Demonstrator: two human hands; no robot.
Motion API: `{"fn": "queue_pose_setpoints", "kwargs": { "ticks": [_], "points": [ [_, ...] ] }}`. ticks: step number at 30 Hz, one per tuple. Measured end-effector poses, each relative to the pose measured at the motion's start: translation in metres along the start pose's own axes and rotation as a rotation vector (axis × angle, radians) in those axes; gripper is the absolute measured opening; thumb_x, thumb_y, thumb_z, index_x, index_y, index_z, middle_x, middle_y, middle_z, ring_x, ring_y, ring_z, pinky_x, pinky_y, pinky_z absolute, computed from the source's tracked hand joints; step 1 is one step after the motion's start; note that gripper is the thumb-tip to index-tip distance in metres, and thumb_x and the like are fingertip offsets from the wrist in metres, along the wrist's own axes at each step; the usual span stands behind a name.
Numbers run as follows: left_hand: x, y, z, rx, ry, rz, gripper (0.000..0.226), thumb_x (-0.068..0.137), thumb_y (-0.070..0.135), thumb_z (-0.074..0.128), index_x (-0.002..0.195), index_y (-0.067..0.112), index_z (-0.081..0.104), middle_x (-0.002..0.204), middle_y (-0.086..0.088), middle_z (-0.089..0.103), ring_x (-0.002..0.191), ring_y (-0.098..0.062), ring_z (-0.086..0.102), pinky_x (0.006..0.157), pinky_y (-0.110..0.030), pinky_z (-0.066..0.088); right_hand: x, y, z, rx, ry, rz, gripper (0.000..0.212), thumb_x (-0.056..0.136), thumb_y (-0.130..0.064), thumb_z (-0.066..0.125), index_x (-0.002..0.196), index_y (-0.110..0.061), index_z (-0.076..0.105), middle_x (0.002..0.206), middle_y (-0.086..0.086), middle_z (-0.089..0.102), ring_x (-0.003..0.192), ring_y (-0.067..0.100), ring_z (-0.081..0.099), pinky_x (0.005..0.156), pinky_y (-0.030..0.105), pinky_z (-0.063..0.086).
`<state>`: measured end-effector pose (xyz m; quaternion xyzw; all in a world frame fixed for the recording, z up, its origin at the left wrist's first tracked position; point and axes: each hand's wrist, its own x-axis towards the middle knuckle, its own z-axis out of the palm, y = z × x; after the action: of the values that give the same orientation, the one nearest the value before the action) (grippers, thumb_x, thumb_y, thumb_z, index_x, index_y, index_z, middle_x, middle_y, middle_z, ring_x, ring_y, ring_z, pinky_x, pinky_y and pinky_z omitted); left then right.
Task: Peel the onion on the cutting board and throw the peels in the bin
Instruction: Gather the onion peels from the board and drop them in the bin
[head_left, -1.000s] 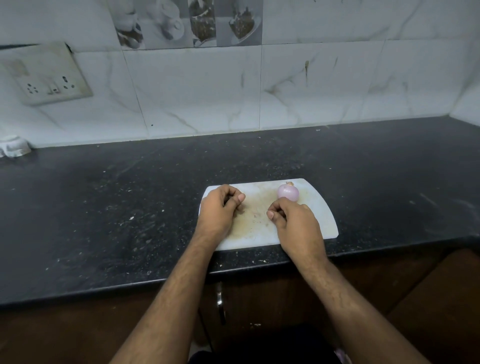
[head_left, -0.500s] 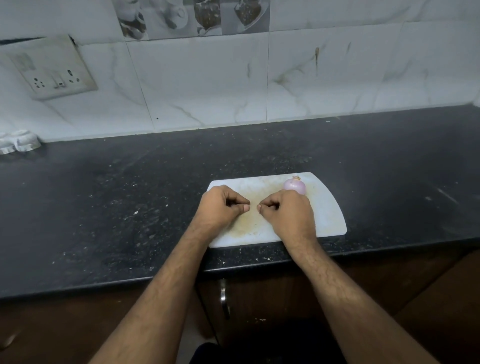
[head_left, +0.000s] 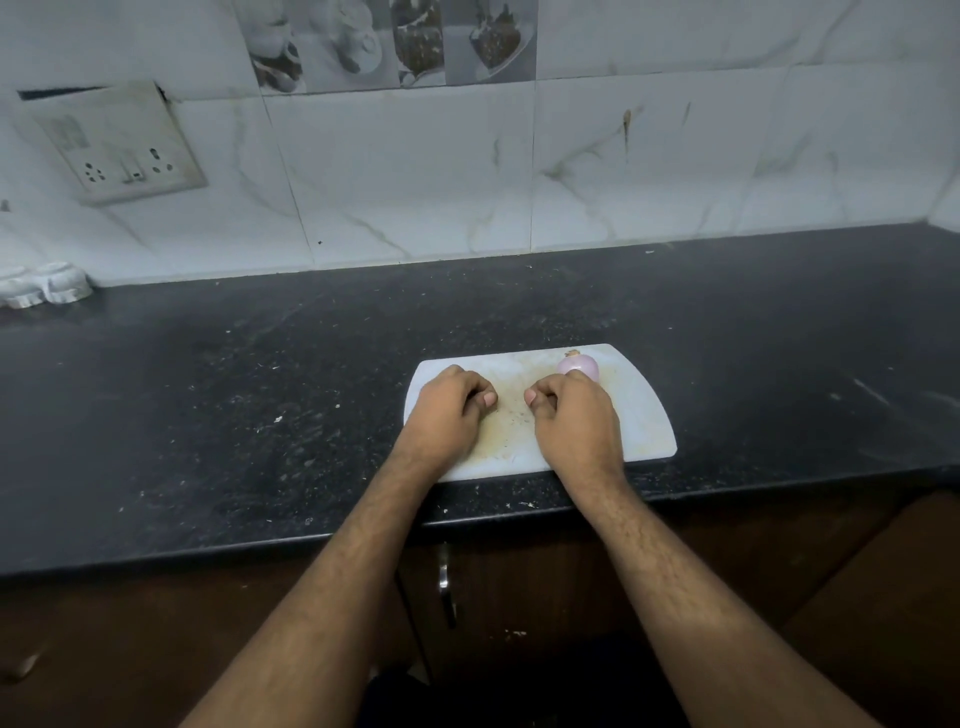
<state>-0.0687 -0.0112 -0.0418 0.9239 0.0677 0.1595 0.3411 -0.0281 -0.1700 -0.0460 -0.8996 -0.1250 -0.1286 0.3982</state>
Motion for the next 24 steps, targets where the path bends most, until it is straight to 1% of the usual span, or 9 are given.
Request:
{"fn": "queue_pose_setpoints", "kwargs": {
  "ticks": [4, 8, 13, 15, 17, 19, 20, 22, 24],
  "points": [
    [-0.005, 0.002, -0.011, -0.098, -0.032, -0.062, 0.012, 0.101, 0.022, 0.071, 0.091, 0.02, 0.076, 0.091, 0.009, 0.07, 0.08, -0.005, 0.06, 0.066, -0.015, 0.043, -0.004, -0.005, -0.003, 0.014, -0.099, -0.021, 0.01, 0.093, -0.034, 0.072, 0.094, -0.025, 0.076, 0.077, -0.018, 0.065, 0.071, -0.001, 0.06, 0.056, 0.018, 0.041],
    [-0.006, 0.003, -0.023, -0.149, -0.102, -0.067, 0.005, 0.09, 0.019, 0.085, 0.092, 0.014, 0.083, 0.082, 0.007, 0.074, 0.072, -0.005, 0.061, 0.065, -0.015, 0.05, -0.001, -0.013, -0.003, -0.028, -0.158, -0.039, 0.007, 0.088, -0.038, 0.075, 0.087, -0.031, 0.077, 0.08, -0.017, 0.067, 0.071, 0.003, 0.063, 0.057, 0.025, 0.048],
    [-0.005, 0.005, -0.014, -0.1, -0.077, -0.073, 0.01, 0.095, 0.014, 0.078, 0.087, 0.009, 0.081, 0.087, -0.005, 0.077, 0.074, -0.011, 0.061, 0.07, -0.032, 0.053, -0.003, -0.015, 0.0, -0.087, -0.138, -0.04, 0.021, 0.088, -0.028, 0.068, 0.067, -0.027, 0.065, 0.072, -0.011, 0.063, 0.066, 0.012, 0.063, 0.059, 0.033, 0.056],
    [-0.004, 0.007, -0.01, -0.035, -0.089, -0.068, 0.016, 0.099, 0.014, 0.072, 0.087, 0.004, 0.077, 0.091, -0.004, 0.07, 0.078, -0.014, 0.058, 0.068, -0.026, 0.047, -0.002, -0.015, 0.0, -0.099, -0.136, -0.077, 0.022, 0.095, -0.025, 0.064, 0.073, -0.022, 0.068, 0.081, -0.007, 0.064, 0.074, 0.017, 0.065, 0.063, 0.036, 0.057],
    [-0.007, 0.008, -0.008, 0.027, -0.081, -0.055, 0.017, 0.102, 0.014, 0.067, 0.091, 0.003, 0.074, 0.102, -0.003, 0.061, 0.088, -0.015, 0.057, 0.073, -0.02, 0.04, -0.002, -0.014, -0.001, -0.062, -0.084, -0.103, 0.02, 0.102, -0.023, 0.057, 0.09, -0.016, 0.072, 0.095, 0.0, 0.063, 0.102, 0.021, 0.062, 0.076, 0.038, 0.056],
    [-0.019, 0.01, -0.012, 0.008, -0.023, -0.03, 0.016, 0.103, 0.012, 0.063, 0.092, 0.005, 0.072, 0.104, -0.001, 0.058, 0.092, -0.014, 0.056, 0.074, -0.018, 0.04, -0.005, -0.016, -0.002, 0.019, 0.0, -0.131, 0.021, 0.105, -0.021, 0.051, 0.101, -0.012, 0.069, 0.105, 0.004, 0.062, 0.131, 0.022, 0.045, 0.09, 0.035, 0.051],
    [-0.028, 0.009, -0.015, -0.031, 0.03, -0.016, 0.015, 0.103, 0.011, 0.062, 0.09, 0.009, 0.07, 0.103, 0.001, 0.059, 0.091, -0.013, 0.057, 0.077, -0.019, 0.043, -0.01, -0.017, -0.002, 0.074, 0.035, -0.143, 0.02, 0.106, -0.019, 0.049, 0.101, -0.012, 0.067, 0.107, 0.004, 0.061, 0.134, 0.021, 0.041, 0.092, 0.031, 0.047],
    [-0.055, 0.005, -0.026, -0.13, 0.208, 0.001, 0.017, 0.102, 0.009, 0.063, 0.089, 0.019, 0.068, 0.098, 0.003, 0.064, 0.089, -0.01, 0.061, 0.084, -0.021, 0.048, -0.026, -0.027, -0.001, 0.183, 0.071, -0.163, 0.018, 0.106, -0.02, 0.048, 0.1, -0.014, 0.064, 0.104, 0.0, 0.059, 0.118, 0.018, 0.051, 0.085, 0.023, 0.043],
    [-0.089, -0.004, -0.037, -0.217, 0.406, -0.024, 0.019, 0.102, 0.011, 0.064, 0.092, 0.027, 0.066, 0.098, 0.003, 0.069, 0.09, -0.005, 0.063, 0.083, -0.015, 0.046, -0.051, -0.045, 0.006, 0.288, 0.068, -0.178, 0.018, 0.107, -0.022, 0.045, 0.099, -0.018, 0.061, 0.1, -0.004, 0.058, 0.093, 0.011, 0.055, 0.077, 0.02, 0.041]
  ]
}}
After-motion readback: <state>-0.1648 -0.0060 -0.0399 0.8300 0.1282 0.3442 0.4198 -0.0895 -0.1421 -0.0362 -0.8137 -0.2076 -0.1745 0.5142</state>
